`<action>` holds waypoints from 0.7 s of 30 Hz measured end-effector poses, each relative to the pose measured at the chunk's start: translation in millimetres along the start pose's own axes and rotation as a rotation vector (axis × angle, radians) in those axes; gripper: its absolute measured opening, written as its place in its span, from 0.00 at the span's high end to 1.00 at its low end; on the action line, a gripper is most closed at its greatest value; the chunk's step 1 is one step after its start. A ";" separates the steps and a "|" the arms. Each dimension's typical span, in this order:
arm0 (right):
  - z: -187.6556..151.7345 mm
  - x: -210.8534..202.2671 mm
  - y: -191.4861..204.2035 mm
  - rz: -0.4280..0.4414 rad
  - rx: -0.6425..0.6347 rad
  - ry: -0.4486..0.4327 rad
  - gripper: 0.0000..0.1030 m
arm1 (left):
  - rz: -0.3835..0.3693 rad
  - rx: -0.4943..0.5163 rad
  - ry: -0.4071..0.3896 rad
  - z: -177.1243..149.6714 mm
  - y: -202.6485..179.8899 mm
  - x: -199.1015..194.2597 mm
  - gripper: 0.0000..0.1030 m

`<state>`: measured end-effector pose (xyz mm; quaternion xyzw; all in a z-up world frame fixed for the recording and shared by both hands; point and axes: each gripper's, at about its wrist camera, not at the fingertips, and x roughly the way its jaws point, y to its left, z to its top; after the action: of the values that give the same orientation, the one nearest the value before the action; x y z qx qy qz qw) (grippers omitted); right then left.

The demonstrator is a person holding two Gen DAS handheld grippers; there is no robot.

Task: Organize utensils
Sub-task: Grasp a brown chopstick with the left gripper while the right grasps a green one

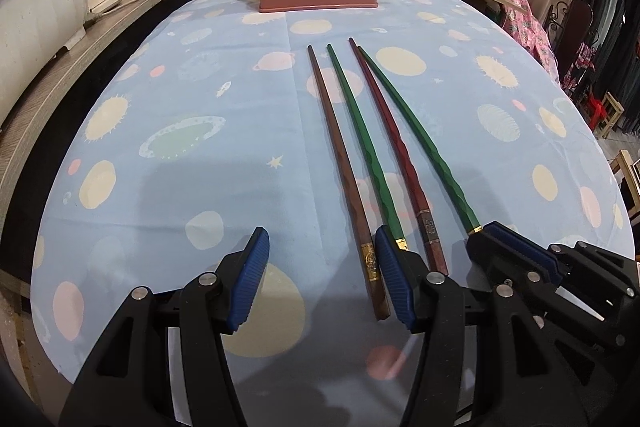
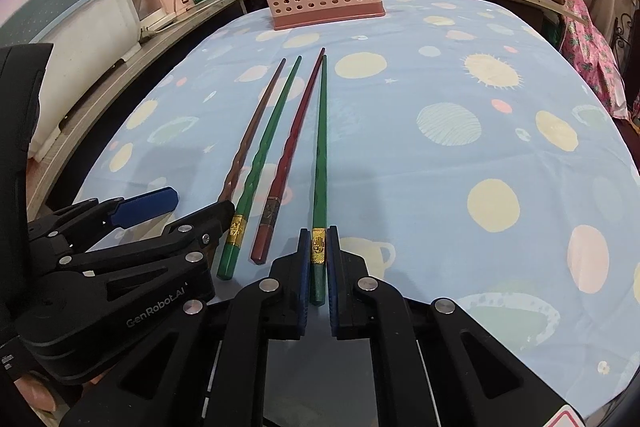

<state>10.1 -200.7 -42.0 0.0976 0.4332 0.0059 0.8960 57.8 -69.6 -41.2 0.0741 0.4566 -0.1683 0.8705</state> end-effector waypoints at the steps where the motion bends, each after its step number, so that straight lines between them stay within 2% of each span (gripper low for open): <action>1: -0.2 -0.1 0.1 0.000 0.000 0.000 0.95 | 0.004 0.002 -0.001 0.4 0.0 0.3 0.49; 4: -0.2 -0.1 0.3 0.000 -0.001 -0.001 0.95 | 0.011 0.004 -0.005 2.0 0.9 1.6 0.52; 12: 5.4 4.0 0.0 -0.006 -0.004 -0.007 0.95 | 0.028 -0.023 -0.007 12.6 11.1 6.9 0.79; 15: 7.3 5.5 0.5 -0.009 -0.010 -0.010 0.95 | 0.033 -0.029 -0.008 15.8 14.3 9.3 0.86; 21: 10.9 8.4 0.3 -0.008 -0.015 -0.013 0.95 | 0.036 -0.027 -0.009 19.1 16.2 11.7 0.92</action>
<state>23.9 -201.4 -41.9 0.0894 0.4276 0.0051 0.8995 84.6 -62.5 -40.2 0.0698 0.4534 -0.1465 0.8764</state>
